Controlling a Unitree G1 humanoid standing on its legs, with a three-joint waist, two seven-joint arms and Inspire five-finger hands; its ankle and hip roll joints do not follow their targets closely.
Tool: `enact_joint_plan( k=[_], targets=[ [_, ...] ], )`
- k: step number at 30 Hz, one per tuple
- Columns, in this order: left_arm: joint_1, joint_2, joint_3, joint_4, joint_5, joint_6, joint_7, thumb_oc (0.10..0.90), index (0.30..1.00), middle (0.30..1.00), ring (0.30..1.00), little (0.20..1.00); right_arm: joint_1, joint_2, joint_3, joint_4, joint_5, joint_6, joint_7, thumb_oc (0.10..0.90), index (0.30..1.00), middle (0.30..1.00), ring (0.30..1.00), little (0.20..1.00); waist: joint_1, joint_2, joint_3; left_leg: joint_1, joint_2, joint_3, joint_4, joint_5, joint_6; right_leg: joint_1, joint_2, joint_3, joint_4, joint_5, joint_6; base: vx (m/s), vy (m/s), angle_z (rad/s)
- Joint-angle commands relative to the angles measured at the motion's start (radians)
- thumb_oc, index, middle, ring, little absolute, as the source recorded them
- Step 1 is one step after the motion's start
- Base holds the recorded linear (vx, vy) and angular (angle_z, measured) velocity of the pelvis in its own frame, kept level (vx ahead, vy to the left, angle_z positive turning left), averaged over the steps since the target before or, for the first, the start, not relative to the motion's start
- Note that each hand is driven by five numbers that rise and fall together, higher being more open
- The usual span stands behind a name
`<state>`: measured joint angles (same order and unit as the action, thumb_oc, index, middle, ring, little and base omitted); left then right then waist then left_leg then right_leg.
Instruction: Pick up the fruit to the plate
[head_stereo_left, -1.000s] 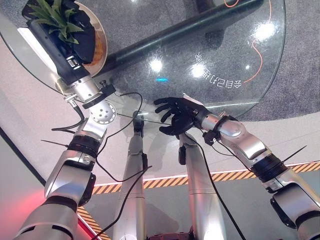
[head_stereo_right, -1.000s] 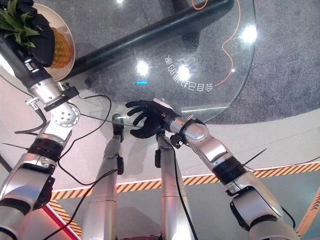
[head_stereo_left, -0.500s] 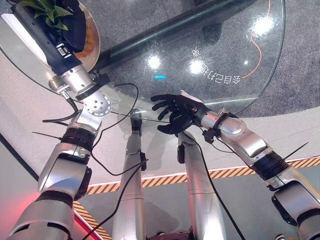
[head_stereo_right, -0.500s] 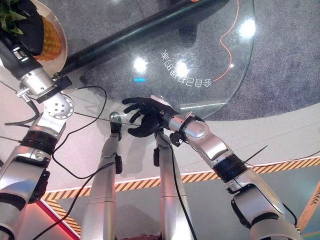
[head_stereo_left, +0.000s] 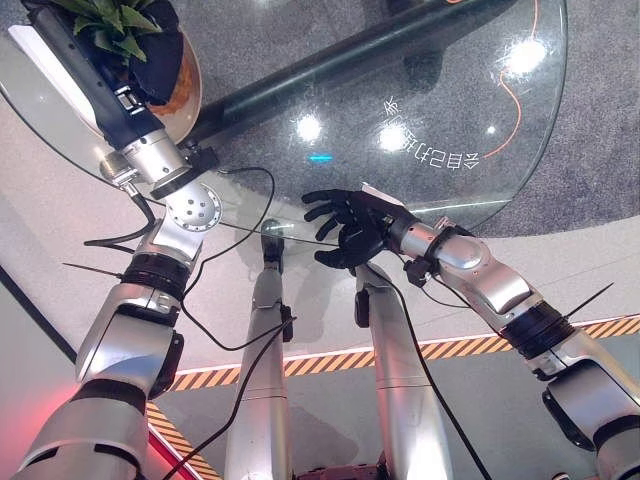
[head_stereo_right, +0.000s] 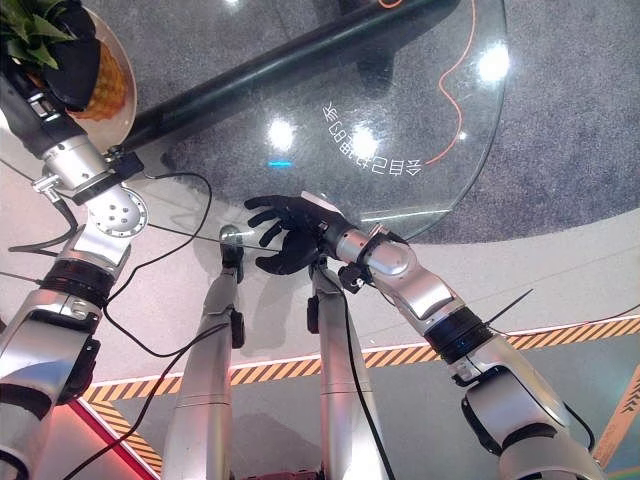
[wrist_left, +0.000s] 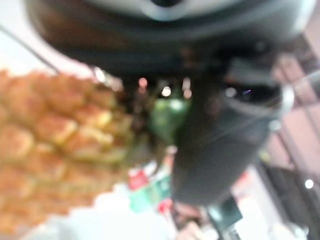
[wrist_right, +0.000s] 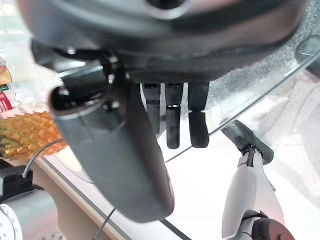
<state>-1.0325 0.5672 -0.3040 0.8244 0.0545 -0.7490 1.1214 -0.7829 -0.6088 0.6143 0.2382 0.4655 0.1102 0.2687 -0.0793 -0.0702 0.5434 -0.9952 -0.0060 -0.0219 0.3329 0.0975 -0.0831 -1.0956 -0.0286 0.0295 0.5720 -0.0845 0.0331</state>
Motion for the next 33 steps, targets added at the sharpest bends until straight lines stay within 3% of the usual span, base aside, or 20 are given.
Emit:
enact_joint_plan(
  k=[1,26,33],
  targets=[
    [-0.004,0.023,0.040,0.004,-0.022,-0.013,0.023,0.800,0.900,0.900,0.900,0.900,0.061,0.040,0.053,0.015,-0.009,0.012,-0.033,0.800,0.900,0.900,0.900,0.900,-0.004,0.036,-0.023,0.009,-0.113,0.063,0.089,-0.095,0.042,0.036,0.053,-0.031,-0.174,0.155,0.032,0.00,0.000,0.00],
    [0.098,0.069,0.054,-0.094,0.064,0.004,-0.046,0.800,0.900,0.900,0.900,0.900,0.156,0.025,0.027,-0.071,-0.044,0.023,-0.024,0.800,0.900,0.900,0.900,0.900,0.019,0.051,-0.023,0.115,-0.108,0.052,0.054,-0.094,0.051,0.142,0.043,-0.050,-0.186,0.124,0.027,0.00,-0.005,0.01],
    [0.140,0.098,0.050,-0.155,0.176,0.090,-0.070,0.800,0.900,0.900,0.900,0.900,0.193,0.002,0.002,-0.126,-0.054,0.048,-0.018,0.800,0.900,0.900,0.900,0.900,0.023,0.060,-0.023,0.128,-0.107,0.052,0.051,-0.095,0.055,0.158,0.040,-0.053,-0.187,0.118,0.026,0.00,0.000,0.00]
  ],
)
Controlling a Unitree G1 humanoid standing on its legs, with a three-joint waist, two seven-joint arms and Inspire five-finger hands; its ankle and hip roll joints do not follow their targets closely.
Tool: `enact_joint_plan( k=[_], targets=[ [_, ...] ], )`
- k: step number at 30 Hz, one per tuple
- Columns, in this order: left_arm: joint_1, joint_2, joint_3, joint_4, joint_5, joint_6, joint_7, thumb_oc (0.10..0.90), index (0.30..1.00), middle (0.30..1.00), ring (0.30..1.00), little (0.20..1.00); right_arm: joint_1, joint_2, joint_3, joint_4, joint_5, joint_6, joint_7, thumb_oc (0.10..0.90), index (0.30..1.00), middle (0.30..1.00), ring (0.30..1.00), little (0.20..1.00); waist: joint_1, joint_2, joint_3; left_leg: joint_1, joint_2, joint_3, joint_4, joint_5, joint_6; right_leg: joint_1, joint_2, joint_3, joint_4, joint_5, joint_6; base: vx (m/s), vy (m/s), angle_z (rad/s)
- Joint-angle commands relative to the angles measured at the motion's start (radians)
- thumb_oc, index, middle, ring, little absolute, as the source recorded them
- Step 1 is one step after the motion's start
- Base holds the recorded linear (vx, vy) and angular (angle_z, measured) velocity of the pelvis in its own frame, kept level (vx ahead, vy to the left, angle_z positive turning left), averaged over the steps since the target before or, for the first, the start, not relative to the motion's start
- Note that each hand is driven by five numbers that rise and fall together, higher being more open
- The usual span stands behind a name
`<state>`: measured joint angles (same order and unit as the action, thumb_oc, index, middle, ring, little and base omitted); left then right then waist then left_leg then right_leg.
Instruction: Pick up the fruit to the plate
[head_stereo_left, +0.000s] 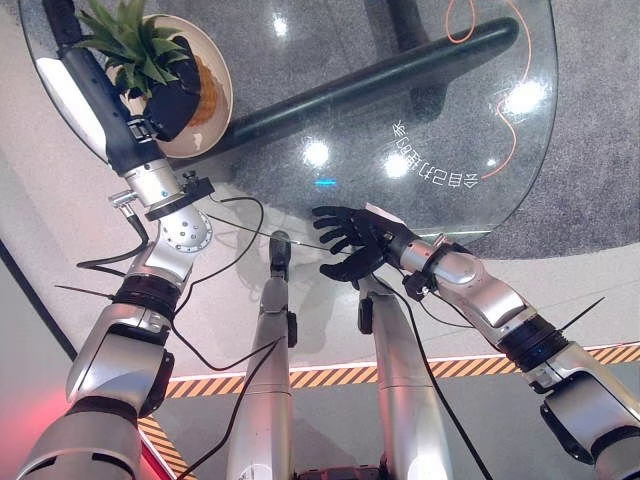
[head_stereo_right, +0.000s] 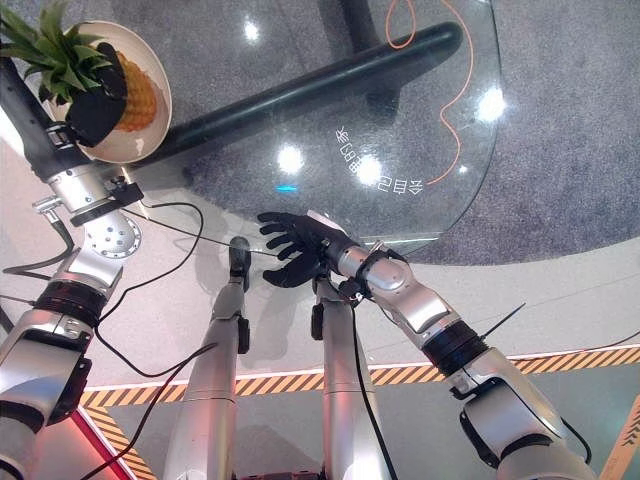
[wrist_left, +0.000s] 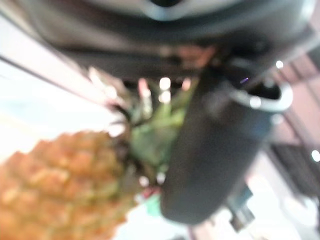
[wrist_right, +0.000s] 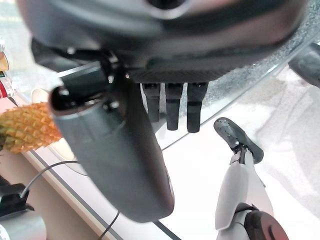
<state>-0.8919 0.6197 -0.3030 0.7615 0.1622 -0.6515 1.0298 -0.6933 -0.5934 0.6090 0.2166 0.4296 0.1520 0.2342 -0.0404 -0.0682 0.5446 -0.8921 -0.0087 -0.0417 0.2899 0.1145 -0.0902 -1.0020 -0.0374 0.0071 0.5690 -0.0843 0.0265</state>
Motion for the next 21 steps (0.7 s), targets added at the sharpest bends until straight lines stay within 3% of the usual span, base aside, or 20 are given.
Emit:
enact_joint_plan(
  k=[1,8,10,12,17,21],
  targets=[
    [0.003,0.047,0.049,-0.096,0.072,-0.001,0.026,0.800,0.900,0.900,0.900,0.900,0.106,-0.015,0.005,-0.108,-0.019,0.007,0.017,0.800,0.900,0.900,0.900,0.900,-0.016,0.058,-0.025,0.024,-0.104,0.072,0.094,-0.112,0.062,0.063,0.049,-0.031,-0.184,0.117,0.032,0.00,0.000,0.00],
    [0.050,0.066,0.052,-0.141,0.184,0.147,0.118,0.800,0.900,0.900,0.900,0.900,0.149,-0.037,-0.014,-0.139,-0.027,-0.001,0.020,0.800,0.900,0.900,0.900,0.900,-0.017,0.066,-0.025,0.020,-0.101,0.076,0.090,-0.114,0.065,0.060,0.048,-0.028,-0.188,0.114,0.033,0.00,0.000,0.00],
    [0.055,0.077,0.048,-0.149,0.230,0.233,0.147,0.800,0.900,0.900,0.900,0.900,0.152,-0.045,-0.016,-0.141,-0.026,-0.005,0.021,0.800,0.900,0.900,0.900,0.900,-0.015,0.068,-0.025,0.018,-0.100,0.078,0.091,-0.114,0.065,0.060,0.046,-0.030,-0.189,0.113,0.032,0.00,0.000,0.00],
    [0.059,0.088,0.041,-0.154,0.243,0.276,0.165,0.800,0.900,0.900,0.900,0.900,0.152,-0.052,-0.018,-0.143,-0.022,-0.007,0.022,0.800,0.900,0.900,0.900,0.900,-0.015,0.069,-0.025,0.018,-0.101,0.079,0.092,-0.113,0.065,0.061,0.046,-0.030,-0.192,0.114,0.031,0.00,0.000,0.00],
    [0.072,0.114,0.025,-0.186,0.273,0.372,0.173,0.800,0.900,0.900,0.900,0.900,0.163,-0.067,-0.023,-0.163,-0.018,-0.002,0.018,0.800,0.900,0.900,0.900,0.900,-0.013,0.071,-0.025,0.013,-0.101,0.079,0.094,-0.113,0.064,0.058,0.044,-0.028,-0.193,0.115,0.033,0.00,0.000,0.00],
    [0.082,0.119,0.029,-0.203,0.257,0.390,0.175,0.800,0.900,0.900,0.900,0.900,0.167,-0.070,-0.028,-0.173,-0.018,0.002,0.020,0.800,0.900,0.900,0.900,0.900,-0.013,0.071,-0.025,0.010,-0.101,0.081,0.095,-0.114,0.066,0.054,0.045,-0.027,-0.192,0.115,0.034,0.00,0.000,0.00]
  ],
)
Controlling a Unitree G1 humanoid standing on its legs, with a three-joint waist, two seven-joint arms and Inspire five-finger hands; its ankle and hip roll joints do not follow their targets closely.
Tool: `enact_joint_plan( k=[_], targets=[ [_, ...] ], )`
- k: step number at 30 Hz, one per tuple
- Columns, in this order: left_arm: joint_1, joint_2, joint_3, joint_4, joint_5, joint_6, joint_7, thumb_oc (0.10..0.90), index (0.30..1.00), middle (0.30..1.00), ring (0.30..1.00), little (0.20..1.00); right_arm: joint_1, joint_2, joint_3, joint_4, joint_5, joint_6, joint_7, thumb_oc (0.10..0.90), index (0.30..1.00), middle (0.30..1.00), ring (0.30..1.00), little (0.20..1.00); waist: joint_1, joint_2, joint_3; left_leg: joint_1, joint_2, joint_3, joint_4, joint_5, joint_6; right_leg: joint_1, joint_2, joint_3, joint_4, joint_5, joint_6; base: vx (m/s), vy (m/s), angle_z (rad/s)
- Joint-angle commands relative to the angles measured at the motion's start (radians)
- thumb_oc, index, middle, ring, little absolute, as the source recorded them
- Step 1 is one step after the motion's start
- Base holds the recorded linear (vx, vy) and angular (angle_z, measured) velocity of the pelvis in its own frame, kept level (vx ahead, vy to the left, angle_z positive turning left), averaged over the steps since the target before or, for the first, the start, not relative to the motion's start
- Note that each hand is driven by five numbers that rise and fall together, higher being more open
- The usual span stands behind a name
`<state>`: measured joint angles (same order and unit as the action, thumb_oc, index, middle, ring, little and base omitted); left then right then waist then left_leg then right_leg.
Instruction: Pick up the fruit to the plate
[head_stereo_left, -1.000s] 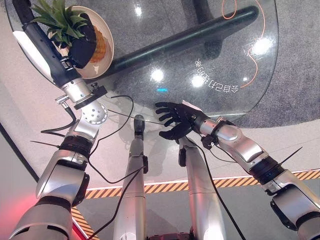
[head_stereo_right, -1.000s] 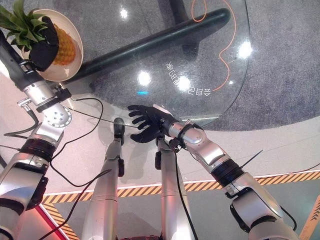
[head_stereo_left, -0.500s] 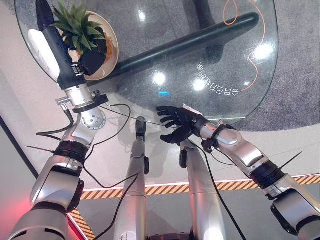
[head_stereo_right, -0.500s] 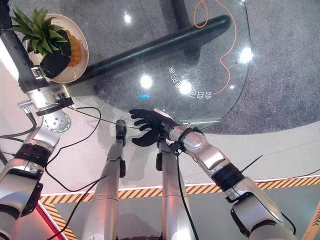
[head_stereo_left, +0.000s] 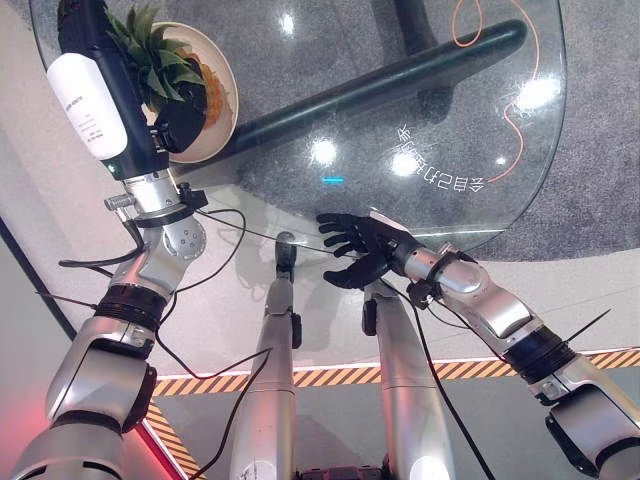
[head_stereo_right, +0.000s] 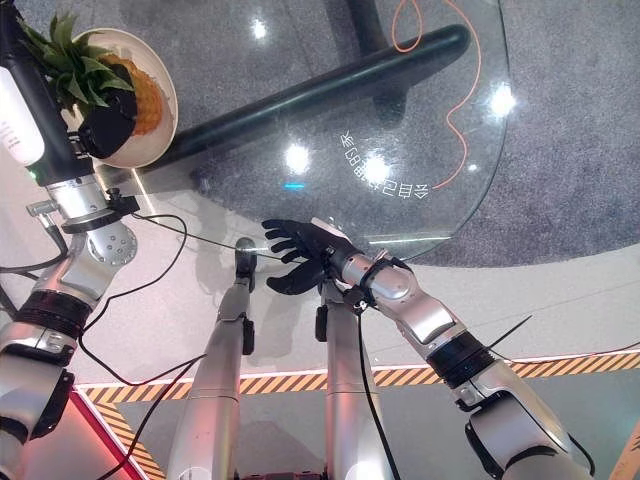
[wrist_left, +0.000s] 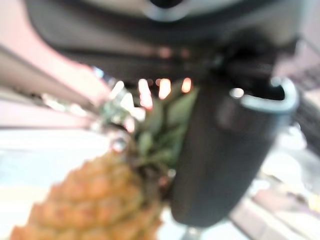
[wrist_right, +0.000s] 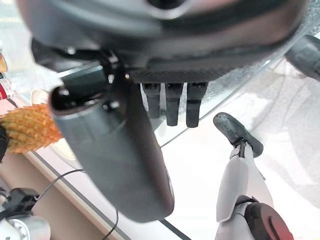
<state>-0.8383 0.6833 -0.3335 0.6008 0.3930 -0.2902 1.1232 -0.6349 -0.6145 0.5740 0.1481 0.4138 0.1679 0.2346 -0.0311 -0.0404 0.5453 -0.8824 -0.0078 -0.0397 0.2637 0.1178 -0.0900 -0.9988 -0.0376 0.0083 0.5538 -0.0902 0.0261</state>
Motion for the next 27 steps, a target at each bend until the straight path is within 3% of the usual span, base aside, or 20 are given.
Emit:
enact_joint_plan(
  k=[1,15,27],
  targets=[
    [0.033,0.055,0.060,-0.048,0.026,0.036,0.083,0.800,0.900,0.900,0.900,0.900,0.110,-0.048,0.006,-0.105,-0.003,-0.013,0.020,0.800,0.900,0.900,0.900,0.900,-0.022,0.043,-0.025,0.000,-0.101,0.079,0.120,-0.116,0.066,0.051,0.045,-0.028,-0.178,0.122,0.034,0.00,0.000,0.00],
    [0.063,0.083,0.068,-0.099,0.098,0.098,0.084,0.800,0.900,0.900,0.900,0.900,0.128,-0.049,-0.003,-0.124,-0.006,-0.009,0.027,0.800,0.900,0.900,0.900,0.900,-0.018,0.049,-0.025,0.013,-0.102,0.079,0.120,-0.119,0.069,0.060,0.048,-0.025,-0.168,0.116,0.036,0.00,0.000,0.00],
    [0.128,0.117,0.109,-0.136,0.134,0.088,0.070,0.800,0.900,0.900,0.900,0.900,0.159,-0.035,-0.021,-0.133,-0.022,-0.017,0.033,0.800,0.900,0.900,0.900,0.900,-0.011,0.052,-0.025,0.064,-0.105,0.072,0.106,-0.117,0.069,0.117,0.050,-0.023,-0.179,0.113,0.037,0.00,-0.036,0.00]
  ],
)
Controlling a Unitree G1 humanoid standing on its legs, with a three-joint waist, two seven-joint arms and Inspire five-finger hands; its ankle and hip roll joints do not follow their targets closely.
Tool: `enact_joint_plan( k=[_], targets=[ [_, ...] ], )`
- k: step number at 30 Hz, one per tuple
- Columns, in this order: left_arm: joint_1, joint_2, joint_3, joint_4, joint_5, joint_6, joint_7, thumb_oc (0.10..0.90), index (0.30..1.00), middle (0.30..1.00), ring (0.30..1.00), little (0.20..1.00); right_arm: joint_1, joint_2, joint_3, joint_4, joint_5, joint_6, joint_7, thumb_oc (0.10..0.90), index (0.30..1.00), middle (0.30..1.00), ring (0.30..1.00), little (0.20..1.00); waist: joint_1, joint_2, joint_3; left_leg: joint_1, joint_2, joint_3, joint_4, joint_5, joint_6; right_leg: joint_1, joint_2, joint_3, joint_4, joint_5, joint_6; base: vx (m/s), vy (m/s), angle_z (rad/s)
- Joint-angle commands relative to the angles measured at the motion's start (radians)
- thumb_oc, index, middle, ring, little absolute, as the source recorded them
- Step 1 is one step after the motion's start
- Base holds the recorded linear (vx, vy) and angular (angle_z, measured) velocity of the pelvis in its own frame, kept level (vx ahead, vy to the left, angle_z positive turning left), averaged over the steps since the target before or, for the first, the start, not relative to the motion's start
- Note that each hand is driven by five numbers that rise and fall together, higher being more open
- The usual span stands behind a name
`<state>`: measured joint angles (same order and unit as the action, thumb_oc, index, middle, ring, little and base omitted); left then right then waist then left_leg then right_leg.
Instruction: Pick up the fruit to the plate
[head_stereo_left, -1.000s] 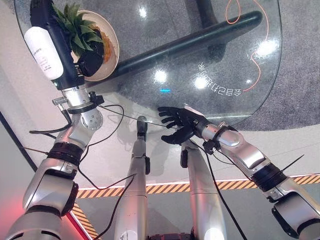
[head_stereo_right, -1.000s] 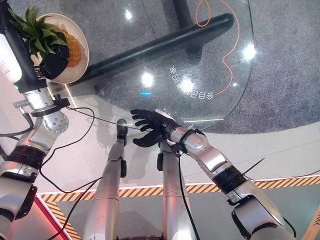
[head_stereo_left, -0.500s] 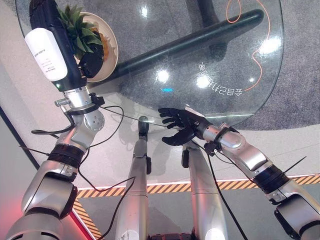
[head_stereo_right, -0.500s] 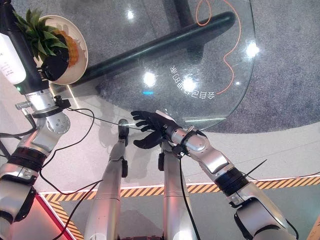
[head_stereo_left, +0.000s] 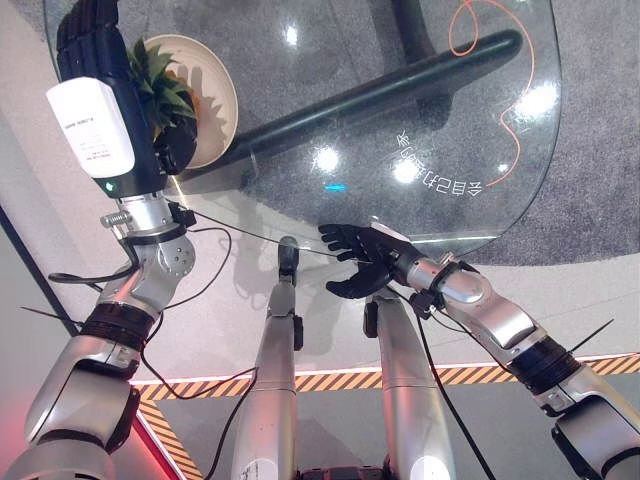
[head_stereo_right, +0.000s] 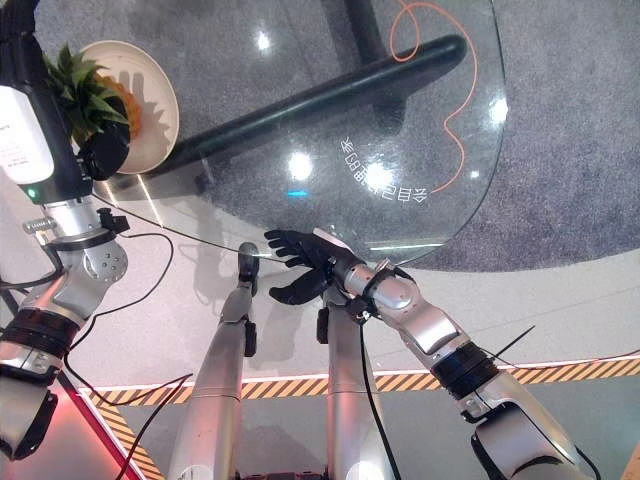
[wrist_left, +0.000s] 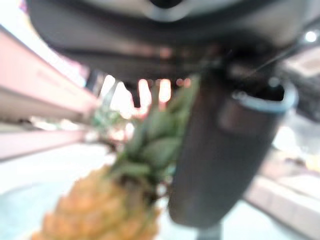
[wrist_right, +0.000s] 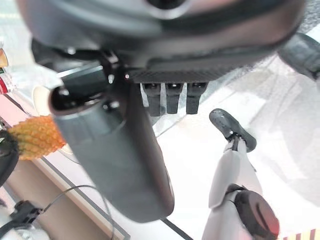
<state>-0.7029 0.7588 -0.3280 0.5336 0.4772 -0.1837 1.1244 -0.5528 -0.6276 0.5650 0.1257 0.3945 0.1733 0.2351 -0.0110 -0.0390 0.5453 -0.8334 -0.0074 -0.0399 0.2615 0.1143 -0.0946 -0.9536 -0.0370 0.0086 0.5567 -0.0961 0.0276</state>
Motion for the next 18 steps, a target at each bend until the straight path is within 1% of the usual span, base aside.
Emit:
enact_joint_plan(
  k=[1,6,9,18],
  targets=[
    [-0.001,0.044,0.107,-0.073,0.053,-0.017,0.066,0.800,0.900,0.900,0.900,0.900,0.080,-0.021,-0.013,-0.112,-0.003,-0.023,0.033,0.800,0.900,0.900,0.900,0.900,-0.031,0.051,-0.025,0.019,-0.105,0.072,0.108,-0.114,0.073,0.076,0.049,-0.023,-0.181,0.118,0.035,-0.01,-0.036,0.00],
    [0.017,0.062,0.116,-0.085,0.065,-0.016,0.037,0.800,0.900,0.900,0.900,0.900,0.094,-0.016,-0.020,-0.109,-0.005,-0.034,0.043,0.800,0.900,0.900,0.900,0.900,-0.031,0.052,-0.025,0.042,-0.105,0.073,0.101,-0.115,0.073,0.101,0.049,-0.021,-0.185,0.116,0.037,0.00,-0.037,0.01],
    [0.031,0.069,0.123,-0.087,0.064,-0.028,0.028,0.800,0.900,0.900,0.900,0.900,0.103,-0.014,-0.026,-0.112,-0.006,-0.036,0.044,0.800,0.900,0.900,0.900,0.900,-0.031,0.052,-0.025,0.056,-0.105,0.074,0.099,-0.116,0.073,0.117,0.048,-0.022,-0.191,0.116,0.037,0.00,-0.038,0.01],
    [0.066,0.080,0.135,-0.117,0.062,-0.039,-0.002,0.800,0.900,0.900,0.900,0.900,0.117,-0.016,-0.037,-0.114,0.001,-0.041,0.039,0.800,0.900,0.900,0.900,0.900,-0.031,0.054,-0.025,0.063,-0.102,0.074,0.090,-0.112,0.071,0.131,0.046,-0.020,-0.205,0.116,0.036,0.00,-0.016,0.00]
  ],
)
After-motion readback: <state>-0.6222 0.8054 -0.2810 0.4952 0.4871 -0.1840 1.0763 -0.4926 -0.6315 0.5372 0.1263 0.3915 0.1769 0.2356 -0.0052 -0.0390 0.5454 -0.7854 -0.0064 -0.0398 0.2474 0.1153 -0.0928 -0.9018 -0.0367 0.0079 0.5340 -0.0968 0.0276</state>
